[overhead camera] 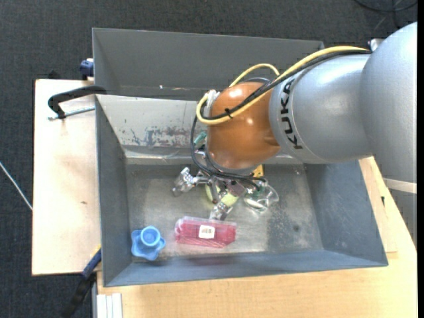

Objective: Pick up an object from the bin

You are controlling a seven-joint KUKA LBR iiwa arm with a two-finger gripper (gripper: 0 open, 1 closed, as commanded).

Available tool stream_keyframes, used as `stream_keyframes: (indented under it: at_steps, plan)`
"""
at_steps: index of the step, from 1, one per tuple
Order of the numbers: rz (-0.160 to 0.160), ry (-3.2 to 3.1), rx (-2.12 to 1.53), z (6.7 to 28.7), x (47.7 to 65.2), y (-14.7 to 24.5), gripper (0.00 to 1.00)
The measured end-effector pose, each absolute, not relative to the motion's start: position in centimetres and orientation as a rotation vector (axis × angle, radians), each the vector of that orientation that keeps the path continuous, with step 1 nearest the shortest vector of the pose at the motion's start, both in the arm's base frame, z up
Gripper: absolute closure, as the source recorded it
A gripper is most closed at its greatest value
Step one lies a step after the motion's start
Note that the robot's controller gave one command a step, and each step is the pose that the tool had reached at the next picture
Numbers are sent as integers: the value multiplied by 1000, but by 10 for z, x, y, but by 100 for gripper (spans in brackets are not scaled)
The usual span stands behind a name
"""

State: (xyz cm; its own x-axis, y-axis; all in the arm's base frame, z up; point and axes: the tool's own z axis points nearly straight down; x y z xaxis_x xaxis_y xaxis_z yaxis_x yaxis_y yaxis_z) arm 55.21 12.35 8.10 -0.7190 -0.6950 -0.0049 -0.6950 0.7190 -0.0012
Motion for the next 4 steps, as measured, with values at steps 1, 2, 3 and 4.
stream_keyframes:
  at_steps: [1, 2, 3, 4]
  plan:
    - [-1, 2809, -1393, 79, 537, 125, 0]
    - [-16, 2797, -1315, 109, 507, 82, 100]
    - [-15, 2796, -1316, 109, 507, 82, 100]
    - [-6, 2822, -1317, 140, 509, 87, 100]
